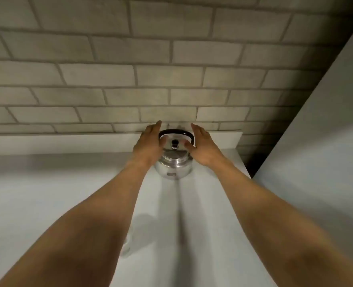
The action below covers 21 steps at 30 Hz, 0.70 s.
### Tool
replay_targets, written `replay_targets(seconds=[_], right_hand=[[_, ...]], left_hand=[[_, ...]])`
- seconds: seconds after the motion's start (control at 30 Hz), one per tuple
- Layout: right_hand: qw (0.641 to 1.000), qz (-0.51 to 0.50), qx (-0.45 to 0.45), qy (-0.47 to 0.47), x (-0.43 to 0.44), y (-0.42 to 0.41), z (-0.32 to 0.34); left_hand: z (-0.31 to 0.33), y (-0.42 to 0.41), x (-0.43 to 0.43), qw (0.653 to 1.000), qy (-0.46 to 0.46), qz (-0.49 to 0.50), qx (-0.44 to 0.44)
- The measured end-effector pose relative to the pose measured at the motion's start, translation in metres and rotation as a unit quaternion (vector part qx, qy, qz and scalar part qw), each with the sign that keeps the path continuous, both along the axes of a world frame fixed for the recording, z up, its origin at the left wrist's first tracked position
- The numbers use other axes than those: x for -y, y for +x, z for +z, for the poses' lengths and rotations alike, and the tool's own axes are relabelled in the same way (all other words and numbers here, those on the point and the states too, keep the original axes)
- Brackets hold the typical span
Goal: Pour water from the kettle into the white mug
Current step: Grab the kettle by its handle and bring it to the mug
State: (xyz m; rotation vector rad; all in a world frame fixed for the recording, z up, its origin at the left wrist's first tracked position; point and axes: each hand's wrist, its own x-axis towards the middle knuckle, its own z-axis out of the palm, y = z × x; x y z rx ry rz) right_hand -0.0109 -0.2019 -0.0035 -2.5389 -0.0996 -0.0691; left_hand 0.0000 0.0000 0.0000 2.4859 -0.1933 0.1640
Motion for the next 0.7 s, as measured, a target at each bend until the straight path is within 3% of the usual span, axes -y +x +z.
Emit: replay_targets(seconds=[0.17, 0.43, 0.7], right_hand=[[0.998, 0.069, -0.006, 0.006, -0.003, 0.029, -0.007], [0.99, 0.133, -0.004, 0.051, -0.009, 0.048, -0.003], [0.987, 0.111, 0.061, 0.094, -0.003, 0.028, 0.018]], left_hand=[[-0.017, 0.026, 0.007, 0.999, 0.003, -0.018, -0.03], [-0.02, 0.034, -0.005, 0.997, 0.037, -0.061, 0.015], [0.011, 0.006, -0.008, 0.996, 0.029, -0.084, 0.025]])
